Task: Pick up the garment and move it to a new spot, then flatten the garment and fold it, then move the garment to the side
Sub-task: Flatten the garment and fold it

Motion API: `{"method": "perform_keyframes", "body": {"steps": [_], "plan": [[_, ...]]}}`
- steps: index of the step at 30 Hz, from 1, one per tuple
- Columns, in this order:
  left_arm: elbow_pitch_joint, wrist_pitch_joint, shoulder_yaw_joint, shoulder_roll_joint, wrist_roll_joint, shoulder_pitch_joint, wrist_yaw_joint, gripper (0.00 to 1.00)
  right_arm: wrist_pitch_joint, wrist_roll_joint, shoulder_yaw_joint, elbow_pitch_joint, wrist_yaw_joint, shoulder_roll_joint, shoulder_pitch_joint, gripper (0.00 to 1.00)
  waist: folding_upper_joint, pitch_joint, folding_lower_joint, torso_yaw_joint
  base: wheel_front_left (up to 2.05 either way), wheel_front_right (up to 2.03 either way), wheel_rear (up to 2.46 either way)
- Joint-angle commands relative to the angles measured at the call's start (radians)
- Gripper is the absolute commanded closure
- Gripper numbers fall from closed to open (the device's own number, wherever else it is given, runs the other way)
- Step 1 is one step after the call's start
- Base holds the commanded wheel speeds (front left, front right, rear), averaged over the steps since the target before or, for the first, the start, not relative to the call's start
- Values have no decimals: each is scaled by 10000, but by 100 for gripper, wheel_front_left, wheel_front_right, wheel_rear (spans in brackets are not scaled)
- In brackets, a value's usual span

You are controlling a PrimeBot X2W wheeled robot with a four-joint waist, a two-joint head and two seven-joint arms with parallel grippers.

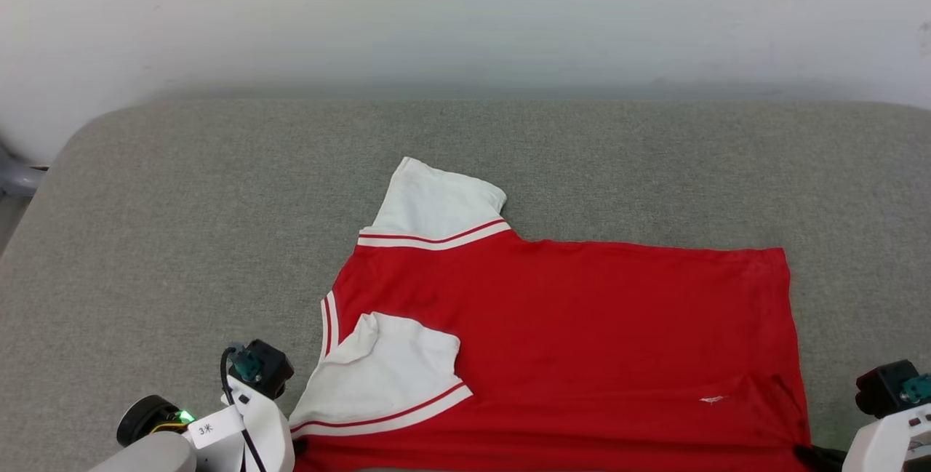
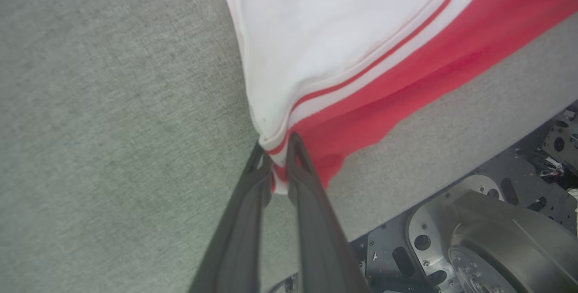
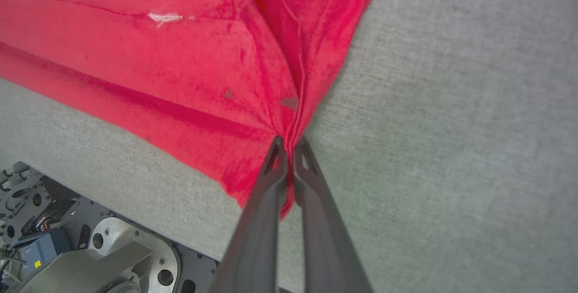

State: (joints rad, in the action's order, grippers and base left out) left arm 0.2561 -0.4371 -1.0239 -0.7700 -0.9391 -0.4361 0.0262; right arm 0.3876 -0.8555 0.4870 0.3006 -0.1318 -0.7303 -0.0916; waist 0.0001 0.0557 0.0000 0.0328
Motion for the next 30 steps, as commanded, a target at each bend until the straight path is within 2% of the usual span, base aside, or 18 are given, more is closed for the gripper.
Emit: {"method": "perform_keyframes", "body": {"steps": [1,4,5,6,7,8,11,18,23,26,30], "plan": [[133,16,-13,-21,-15,123,-9,100,19,105,-57,143,22,3,144,100,-1,24,0,-3,0,0,0],[366,87,8,88,-111,196,36,100,-65,238,-86,327,22,196,163,100,-1,16,0,14,0,0,0],[436,137,28,115,-113,189,28,100,-104,275,-113,390,22,260,185,81,-1,-7,0,20,0,0,0],[495,205,48,126,-77,184,-6,65,-203,301,-161,424,22,323,204,55,-1,-43,0,29,0,0,0],[515,269,35,91,27,144,-23,27,-303,351,-203,431,22,372,216,0,-1,-82,0,33,0,0,0],[492,387,3,32,186,43,-55,0,-435,433,-263,426,22,409,217,0,-1,-126,0,36,0,0,0],[260,709,136,92,261,-114,-127,0,-946,734,-482,307,18,533,306,0,-1,-304,0,98,0,0,0],[-657,1144,701,-229,231,-537,-415,0,-2352,1587,-1494,-356,16,873,332,0,-1,-504,0,121,0,0,0],[-1130,1431,1145,-342,437,-1132,-688,0,-3371,2673,-2577,-1024,18,1608,259,0,-1,-382,0,50,0,0,0],[-1079,1644,1479,-165,443,-1678,-788,0,-3735,3290,-3174,-1539,16,2150,294,0,-1,-166,0,-33,0,0,0],[-651,1869,1811,79,563,-2556,-662,0,-3867,4023,-3765,-2367,16,2800,329,0,-1,278,0,-250,0,0,0]]}}
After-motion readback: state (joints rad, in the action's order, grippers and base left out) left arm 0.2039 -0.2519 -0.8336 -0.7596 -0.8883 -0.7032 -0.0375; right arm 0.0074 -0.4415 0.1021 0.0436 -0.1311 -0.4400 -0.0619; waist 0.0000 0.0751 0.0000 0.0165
